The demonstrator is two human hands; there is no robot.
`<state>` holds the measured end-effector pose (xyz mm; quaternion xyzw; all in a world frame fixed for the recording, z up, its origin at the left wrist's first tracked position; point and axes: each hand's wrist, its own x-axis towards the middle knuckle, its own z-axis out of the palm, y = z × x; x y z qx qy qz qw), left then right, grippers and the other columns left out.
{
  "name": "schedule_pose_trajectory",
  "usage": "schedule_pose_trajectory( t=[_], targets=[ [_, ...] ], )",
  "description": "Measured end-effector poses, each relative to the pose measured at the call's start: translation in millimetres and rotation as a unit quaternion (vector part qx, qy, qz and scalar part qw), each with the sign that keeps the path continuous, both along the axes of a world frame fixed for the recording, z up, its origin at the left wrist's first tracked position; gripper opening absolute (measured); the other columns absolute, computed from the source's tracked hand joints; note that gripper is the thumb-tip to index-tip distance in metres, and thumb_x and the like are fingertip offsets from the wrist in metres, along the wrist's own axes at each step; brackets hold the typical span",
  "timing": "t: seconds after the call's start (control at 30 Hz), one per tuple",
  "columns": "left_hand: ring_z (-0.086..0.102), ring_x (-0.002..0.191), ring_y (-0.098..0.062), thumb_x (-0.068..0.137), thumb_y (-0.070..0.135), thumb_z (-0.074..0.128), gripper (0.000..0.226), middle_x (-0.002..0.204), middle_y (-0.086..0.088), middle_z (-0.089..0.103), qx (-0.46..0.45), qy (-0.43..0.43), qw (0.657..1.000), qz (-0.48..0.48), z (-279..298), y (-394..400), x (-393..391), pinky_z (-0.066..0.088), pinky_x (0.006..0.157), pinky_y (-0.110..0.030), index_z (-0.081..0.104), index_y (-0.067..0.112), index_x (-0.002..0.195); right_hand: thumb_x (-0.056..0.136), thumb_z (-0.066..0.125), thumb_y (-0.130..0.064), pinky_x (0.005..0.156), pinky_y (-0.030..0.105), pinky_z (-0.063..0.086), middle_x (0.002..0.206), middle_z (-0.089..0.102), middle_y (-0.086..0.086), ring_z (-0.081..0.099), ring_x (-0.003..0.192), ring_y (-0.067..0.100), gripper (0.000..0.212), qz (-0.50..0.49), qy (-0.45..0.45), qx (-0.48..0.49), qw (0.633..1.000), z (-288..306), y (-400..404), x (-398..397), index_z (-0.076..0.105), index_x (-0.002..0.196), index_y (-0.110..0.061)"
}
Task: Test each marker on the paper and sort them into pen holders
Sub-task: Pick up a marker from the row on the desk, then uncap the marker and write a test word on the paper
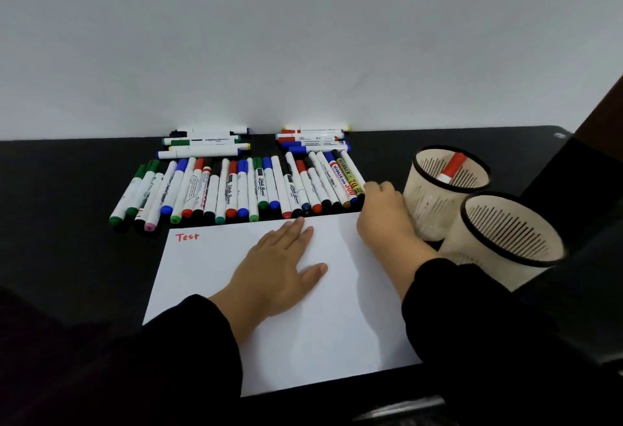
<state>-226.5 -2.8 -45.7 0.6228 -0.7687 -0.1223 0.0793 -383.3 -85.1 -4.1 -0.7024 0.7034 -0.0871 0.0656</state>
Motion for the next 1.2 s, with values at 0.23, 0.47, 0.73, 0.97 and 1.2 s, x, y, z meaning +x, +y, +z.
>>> schedule_pose_trajectory(
  t=[0.23, 0.47, 0.73, 0.97, 1.2],
  targets=[
    [-0.01, 0.143, -0.005, 0.093, 0.061, 0.022, 0.07, 0.157, 0.008, -0.009, -0.005, -0.003, 1.0, -0.002, -4.1, -2.5, 2.1, -0.01, 0.108, -0.018, 0.001, 0.027, 0.15, 0.093, 0.048, -0.006, 0.097, 0.035, 0.039, 0.13, 0.047, 0.016, 0.046, 0.118, 0.031, 0.041, 0.004, -0.007, 0.008, 1.0, -7.6, -15.3, -0.9, 0.044, 0.133, -0.009],
    [-0.011, 0.142, -0.004, 0.094, 0.056, 0.026, 0.068, 0.157, 0.009, -0.009, 0.0, 0.008, 1.0, 0.0, -3.0, -2.1, 1.7, -0.012, 0.106, -0.016, 0.001, 0.027, 0.15, 0.095, 0.048, -0.009, 0.088, 0.034, 0.041, 0.121, 0.054, 0.017, 0.051, 0.11, 0.031, 0.028, 0.007, 0.005, -0.026, 1.0, -10.2, -15.2, -2.3, 0.051, 0.122, -0.005],
    [-0.011, 0.142, -0.005, 0.095, 0.055, 0.027, 0.067, 0.157, 0.009, -0.009, 0.012, -0.001, 1.0, 0.003, -1.5, -0.1, 1.0, -0.011, 0.107, -0.017, 0.001, 0.026, 0.15, 0.094, 0.047, -0.008, 0.081, 0.03, 0.04, 0.116, 0.056, 0.013, 0.053, 0.105, 0.027, 0.02, 0.016, 0.049, -0.069, 0.996, 0.6, -4.2, -4.0, 0.053, 0.113, -0.003],
    [-0.004, 0.143, -0.005, 0.095, 0.053, 0.032, 0.067, 0.158, 0.007, -0.001, 0.02, 0.029, 0.999, 0.007, 4.9, 3.6, -0.1, -0.006, 0.109, -0.018, 0.008, 0.023, 0.15, 0.096, 0.047, -0.012, 0.077, 0.032, 0.051, 0.115, 0.063, 0.01, 0.059, 0.095, 0.022, 0.03, -0.031, -0.207, -0.117, 0.971, 13.3, 26.2, -5.6, 0.06, 0.122, -0.009],
    [0.034, 0.131, -0.007, 0.096, 0.037, 0.046, 0.051, 0.146, 0.006, 0.038, -0.015, 0.398, 0.903, 0.161, 36.6, 11.2, 8.9, 0.021, 0.099, -0.017, 0.033, 0.024, 0.144, 0.085, 0.06, -0.006, 0.063, 0.028, 0.046, 0.081, 0.067, 0.002, 0.056, 0.071, 0.016, 0.019, -0.12, -0.572, -0.01, 0.811, 22.5, 64.6, -12.5, 0.069, 0.1, -0.013]
  ],
)
